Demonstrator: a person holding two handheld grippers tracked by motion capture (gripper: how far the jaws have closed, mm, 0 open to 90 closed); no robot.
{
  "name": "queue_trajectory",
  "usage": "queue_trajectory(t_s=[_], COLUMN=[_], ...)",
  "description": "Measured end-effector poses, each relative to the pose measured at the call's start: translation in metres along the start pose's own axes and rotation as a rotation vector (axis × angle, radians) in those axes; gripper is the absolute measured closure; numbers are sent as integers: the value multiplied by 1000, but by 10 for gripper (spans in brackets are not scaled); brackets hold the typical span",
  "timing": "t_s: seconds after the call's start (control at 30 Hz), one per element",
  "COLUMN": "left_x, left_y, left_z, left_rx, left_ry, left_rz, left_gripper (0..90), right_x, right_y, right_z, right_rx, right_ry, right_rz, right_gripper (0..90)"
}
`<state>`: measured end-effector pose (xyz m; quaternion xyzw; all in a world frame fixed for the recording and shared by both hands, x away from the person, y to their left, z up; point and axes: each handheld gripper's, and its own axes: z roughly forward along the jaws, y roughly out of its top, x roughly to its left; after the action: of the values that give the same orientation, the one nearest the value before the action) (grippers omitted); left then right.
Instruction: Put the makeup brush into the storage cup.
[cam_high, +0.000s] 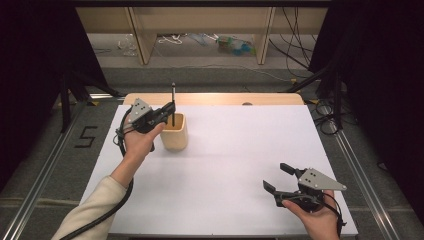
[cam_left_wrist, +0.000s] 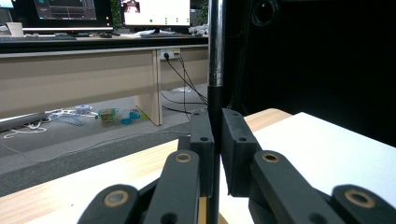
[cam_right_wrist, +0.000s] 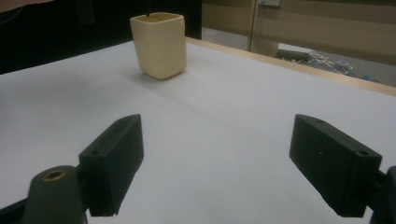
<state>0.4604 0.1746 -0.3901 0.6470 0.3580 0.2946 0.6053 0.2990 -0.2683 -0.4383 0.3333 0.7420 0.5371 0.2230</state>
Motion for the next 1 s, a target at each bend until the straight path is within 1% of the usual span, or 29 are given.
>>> queue_trajectory(t_s=[0.03,0.17,0.2,0.33,0.37,0.47,0.57,0.63,0.83,0.9,0.93,1.0], left_x=[0,1,0,1,1,1,0,1,1,2,1,1], left_y=[0,-1,-1,-2,-2,-2,-4,-4,-6,-6,-7,-7], left_z=[0,1,1,2,2,3,4,4,5,5,5,6], left_rx=[0,0,0,0,1,4,2,3,8,9,9,10], left_ry=[-1,-4,-4,-4,-3,-5,-7,-7,-6,-4,-6,-4], left_rz=[-6,1,2,-3,5,5,-1,8,10,16,7,10], left_gripper=[836,836,836,836,836,836,836,836,836,836,836,835], right_x=[0,0,0,0,0,0,0,0,0,0,-1,0], right_y=[0,0,0,0,0,0,0,0,0,0,0,0], right_z=[0,-1,0,0,0,0,0,0,0,1,1,1], right_rx=[0,5,2,2,5,4,5,5,3,-3,-9,-1], right_ry=[0,0,-2,-2,0,0,0,1,1,-2,-5,1], right_rz=[0,6,-1,-1,0,0,1,0,1,-8,-20,4], right_gripper=[190,189,189,189,189,189,189,189,189,189,189,189])
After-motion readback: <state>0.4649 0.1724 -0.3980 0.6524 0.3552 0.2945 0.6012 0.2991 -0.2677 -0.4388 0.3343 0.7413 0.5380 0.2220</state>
